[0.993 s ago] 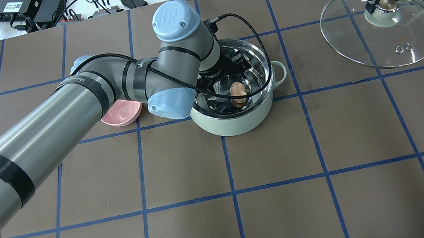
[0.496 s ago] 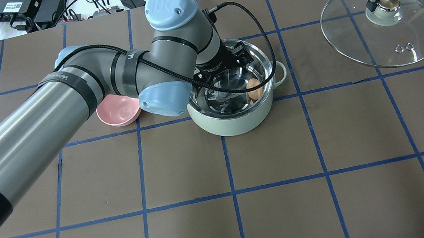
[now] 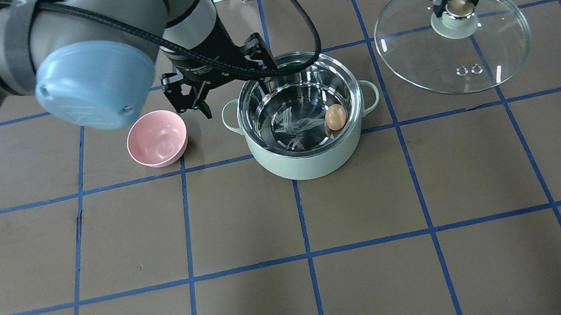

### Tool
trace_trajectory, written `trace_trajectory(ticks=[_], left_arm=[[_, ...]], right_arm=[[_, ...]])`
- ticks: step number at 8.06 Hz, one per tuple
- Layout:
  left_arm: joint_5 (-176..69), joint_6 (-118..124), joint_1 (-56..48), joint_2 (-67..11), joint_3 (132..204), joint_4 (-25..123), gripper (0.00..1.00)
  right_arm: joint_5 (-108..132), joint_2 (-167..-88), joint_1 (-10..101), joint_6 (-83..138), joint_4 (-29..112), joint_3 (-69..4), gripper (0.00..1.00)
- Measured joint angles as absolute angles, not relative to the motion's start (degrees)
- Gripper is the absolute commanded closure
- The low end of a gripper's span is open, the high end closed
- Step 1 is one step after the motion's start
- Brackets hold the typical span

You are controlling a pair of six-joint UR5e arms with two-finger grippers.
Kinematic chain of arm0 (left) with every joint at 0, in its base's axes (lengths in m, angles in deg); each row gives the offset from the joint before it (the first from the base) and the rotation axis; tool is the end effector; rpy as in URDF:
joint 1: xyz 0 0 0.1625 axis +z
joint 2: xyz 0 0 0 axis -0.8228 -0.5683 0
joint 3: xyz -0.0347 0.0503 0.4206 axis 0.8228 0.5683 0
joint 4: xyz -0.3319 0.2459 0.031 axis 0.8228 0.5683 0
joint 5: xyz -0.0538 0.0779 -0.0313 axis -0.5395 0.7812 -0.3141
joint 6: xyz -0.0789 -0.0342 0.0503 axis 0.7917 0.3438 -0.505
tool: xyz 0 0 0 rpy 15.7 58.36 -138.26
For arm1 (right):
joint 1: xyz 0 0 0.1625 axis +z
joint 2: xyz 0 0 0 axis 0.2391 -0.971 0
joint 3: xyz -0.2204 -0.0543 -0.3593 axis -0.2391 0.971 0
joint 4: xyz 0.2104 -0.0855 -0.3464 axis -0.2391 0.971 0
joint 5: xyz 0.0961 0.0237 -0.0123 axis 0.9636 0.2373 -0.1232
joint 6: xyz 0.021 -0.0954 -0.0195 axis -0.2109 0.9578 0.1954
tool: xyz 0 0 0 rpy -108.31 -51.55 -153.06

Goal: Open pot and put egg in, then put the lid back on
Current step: 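Raise the left gripper out of the pot and withdraw it, then carry the glass lid back over the pot with the right gripper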

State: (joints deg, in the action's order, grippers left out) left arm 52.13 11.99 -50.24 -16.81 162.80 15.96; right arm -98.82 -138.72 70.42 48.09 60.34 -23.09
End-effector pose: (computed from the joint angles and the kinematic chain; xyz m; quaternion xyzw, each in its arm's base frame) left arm -0.2883 -0.4995 0.4602 0.0707 -0.9960 0.0056 0.0551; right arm 0.0807 -0.5742 0.4723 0.0159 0.9993 -0.0283 0.0198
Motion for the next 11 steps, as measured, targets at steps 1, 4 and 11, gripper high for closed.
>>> trace_trajectory(ticks=[1,4,11], left_arm=[[53.14,7.42,-47.33,-15.61,162.71,17.77,0.00],[58.20,-3.69,-40.88,-14.28,162.65,19.94,0.00],[61.91,-8.19,-39.83,-10.90,163.51,24.43,0.00]], right_arm=[[-98.77,-137.80,73.47,43.78,62.86,-23.09,1.00],[-98.78,-134.36,82.24,31.88,69.89,-23.11,1.00],[-98.97,-126.68,92.60,15.38,79.30,-23.17,1.00]])
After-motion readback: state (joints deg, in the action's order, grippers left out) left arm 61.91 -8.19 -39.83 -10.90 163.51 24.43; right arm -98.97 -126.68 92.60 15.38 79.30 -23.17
